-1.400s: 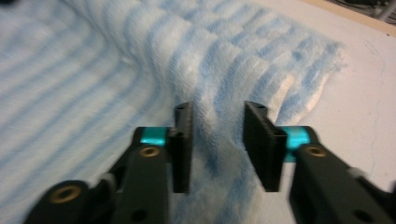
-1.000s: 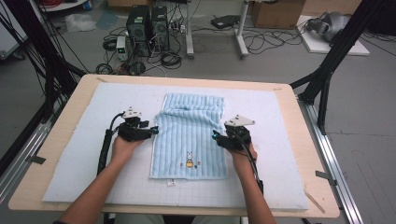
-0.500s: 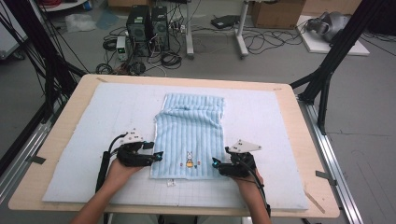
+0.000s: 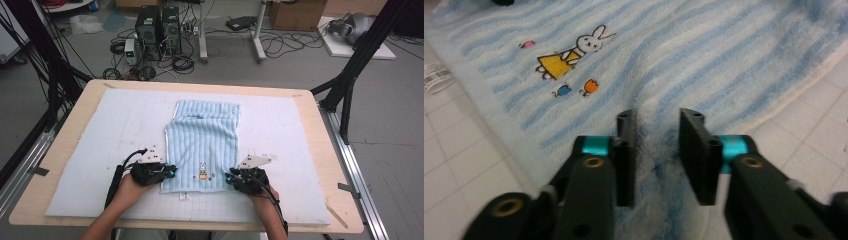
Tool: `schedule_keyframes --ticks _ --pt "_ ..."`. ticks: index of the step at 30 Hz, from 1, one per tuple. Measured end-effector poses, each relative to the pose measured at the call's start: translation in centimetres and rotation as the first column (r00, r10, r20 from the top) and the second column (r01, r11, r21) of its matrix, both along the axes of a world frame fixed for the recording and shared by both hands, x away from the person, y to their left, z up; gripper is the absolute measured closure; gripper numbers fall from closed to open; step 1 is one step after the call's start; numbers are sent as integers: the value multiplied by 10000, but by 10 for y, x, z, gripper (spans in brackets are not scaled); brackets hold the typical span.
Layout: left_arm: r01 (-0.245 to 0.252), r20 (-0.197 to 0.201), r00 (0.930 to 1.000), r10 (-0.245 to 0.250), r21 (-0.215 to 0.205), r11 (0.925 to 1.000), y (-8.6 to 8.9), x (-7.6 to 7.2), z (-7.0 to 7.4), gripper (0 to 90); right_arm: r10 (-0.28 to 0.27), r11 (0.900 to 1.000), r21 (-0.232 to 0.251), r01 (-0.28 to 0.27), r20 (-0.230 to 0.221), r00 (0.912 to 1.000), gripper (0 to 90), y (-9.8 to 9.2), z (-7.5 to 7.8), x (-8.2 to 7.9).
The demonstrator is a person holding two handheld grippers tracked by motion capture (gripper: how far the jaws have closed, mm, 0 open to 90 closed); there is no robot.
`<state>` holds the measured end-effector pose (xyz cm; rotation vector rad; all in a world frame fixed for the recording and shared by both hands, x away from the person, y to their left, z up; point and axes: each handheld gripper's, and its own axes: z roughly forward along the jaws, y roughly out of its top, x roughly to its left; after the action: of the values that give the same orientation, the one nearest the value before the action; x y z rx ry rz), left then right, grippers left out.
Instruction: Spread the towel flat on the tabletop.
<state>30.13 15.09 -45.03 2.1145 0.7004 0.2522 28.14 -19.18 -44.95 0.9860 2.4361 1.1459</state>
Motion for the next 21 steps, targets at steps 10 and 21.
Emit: schedule_keyframes --ticks 10,21 --pt "348 -336 9988 -363 -431 9985 12 -23 0 854 1216 9923 -171 -1224 -445 9916 802 2 5 -24" --pt "1280 -859 9873 -1338 -698 9893 18 -55 2 856 2239 9738 -185 -2268 -991 9696 800 -2 10 -62"
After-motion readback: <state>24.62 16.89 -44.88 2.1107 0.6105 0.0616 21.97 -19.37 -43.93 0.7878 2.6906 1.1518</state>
